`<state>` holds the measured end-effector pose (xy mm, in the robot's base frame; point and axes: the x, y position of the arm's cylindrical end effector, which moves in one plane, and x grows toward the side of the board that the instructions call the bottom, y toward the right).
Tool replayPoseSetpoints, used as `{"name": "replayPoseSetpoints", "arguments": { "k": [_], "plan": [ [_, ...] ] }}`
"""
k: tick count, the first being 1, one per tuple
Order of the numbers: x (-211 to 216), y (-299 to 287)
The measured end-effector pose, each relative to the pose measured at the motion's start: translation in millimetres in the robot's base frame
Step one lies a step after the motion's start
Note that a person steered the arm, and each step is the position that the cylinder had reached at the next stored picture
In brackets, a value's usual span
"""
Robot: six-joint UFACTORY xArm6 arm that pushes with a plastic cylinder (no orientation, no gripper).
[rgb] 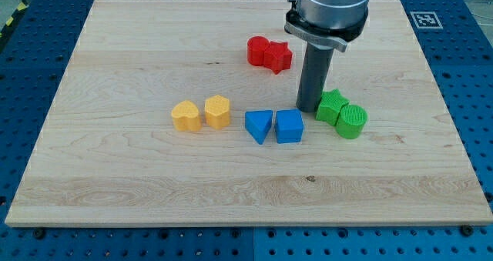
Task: Slide green blocks to the bottom right
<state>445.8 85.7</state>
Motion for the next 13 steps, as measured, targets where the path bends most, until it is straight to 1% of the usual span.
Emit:
{"name": "replayPoseSetpoints", "arguments": {
  "k": [1,2,3,4,5,7,8,9,10,11,13],
  "plan": [
    [-26,2],
    [-4,18],
    [23,18],
    [41,27],
    [48,44],
    [48,102],
    [48,117],
    [35,129],
    [25,83],
    [28,41],
    [72,47]
  ]
}}
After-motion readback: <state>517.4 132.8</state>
